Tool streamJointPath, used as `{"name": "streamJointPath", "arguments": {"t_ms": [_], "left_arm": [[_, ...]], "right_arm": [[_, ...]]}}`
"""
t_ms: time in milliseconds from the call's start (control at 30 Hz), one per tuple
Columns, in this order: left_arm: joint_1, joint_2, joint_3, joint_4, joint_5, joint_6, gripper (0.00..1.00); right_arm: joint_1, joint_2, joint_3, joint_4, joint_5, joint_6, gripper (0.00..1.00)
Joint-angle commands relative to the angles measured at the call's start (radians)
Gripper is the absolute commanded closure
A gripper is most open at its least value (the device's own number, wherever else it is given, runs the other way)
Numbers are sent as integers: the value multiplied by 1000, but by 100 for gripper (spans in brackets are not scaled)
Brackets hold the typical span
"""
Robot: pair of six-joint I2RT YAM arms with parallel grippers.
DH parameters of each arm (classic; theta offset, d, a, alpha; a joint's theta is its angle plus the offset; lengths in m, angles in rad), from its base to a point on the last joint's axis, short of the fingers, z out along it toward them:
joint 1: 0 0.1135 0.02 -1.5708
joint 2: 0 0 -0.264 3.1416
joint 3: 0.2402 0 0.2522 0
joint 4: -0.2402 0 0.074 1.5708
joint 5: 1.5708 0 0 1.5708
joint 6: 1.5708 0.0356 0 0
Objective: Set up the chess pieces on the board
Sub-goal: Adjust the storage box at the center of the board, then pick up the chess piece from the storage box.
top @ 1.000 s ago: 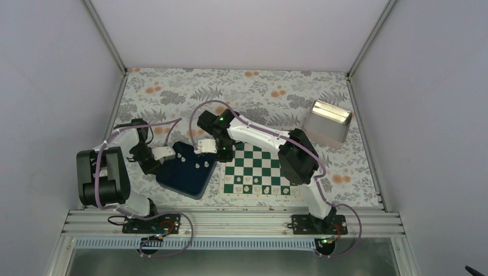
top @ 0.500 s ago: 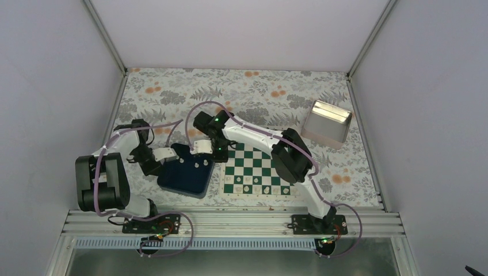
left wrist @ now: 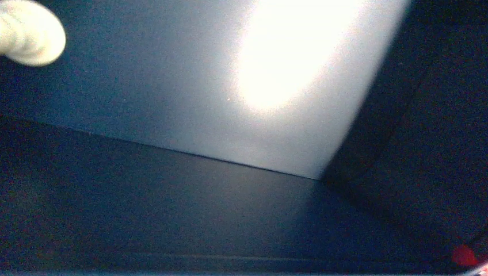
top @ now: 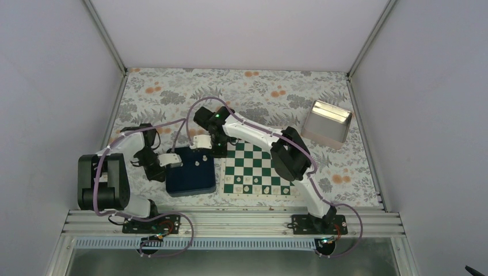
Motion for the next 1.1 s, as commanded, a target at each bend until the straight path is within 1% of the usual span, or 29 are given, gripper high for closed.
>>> {"name": "streamJointPath", "arguments": {"t_ms": [0, 33, 133, 267, 400, 433, 500, 567, 600, 700, 733, 833, 1000, 1067], "left_arm": [[-15, -28, 4, -73, 115, 55, 97], [-18, -37, 9, -84, 130, 59, 97], [-20, -48, 11, -91, 114, 54, 97], [0, -78, 6, -68, 20, 42, 97], [121, -93, 87, -102, -37, 82, 97], [152, -91, 110, -99, -62, 87, 97], [210, -85, 152, -82, -103, 97, 95], [252, -74, 209, -54, -127, 88, 89], [266, -64, 233, -42, -126, 78, 85], [279, -30, 291, -1, -92, 26, 64], [280, -24, 302, 17, -83, 9, 59], [279, -6, 294, 114, -83, -43, 52], [279, 51, 258, 282, -115, -153, 49], [278, 64, 247, 322, -109, -186, 45]], "right_arm": [[2, 23, 34, 40, -19, -21, 96], [2, 24, 34, 41, -18, -23, 96], [0, 25, 40, 30, -11, -26, 96], [-1, -4, 55, 12, 6, -18, 96], [1, -53, 55, 7, 15, -10, 96], [4, -57, 61, -1, 17, -9, 94], [11, -62, 70, -10, 20, -9, 85], [21, -57, 82, -13, 23, -14, 76], [26, -54, 90, -14, 24, -17, 70], [44, -35, 117, -13, 27, -33, 58], [48, -29, 129, -13, 29, -37, 55], [55, -2, 153, -14, 33, -50, 49], [58, 49, 185, -16, 28, -70, 46], [58, 66, 196, -17, 26, -76, 44]]}}
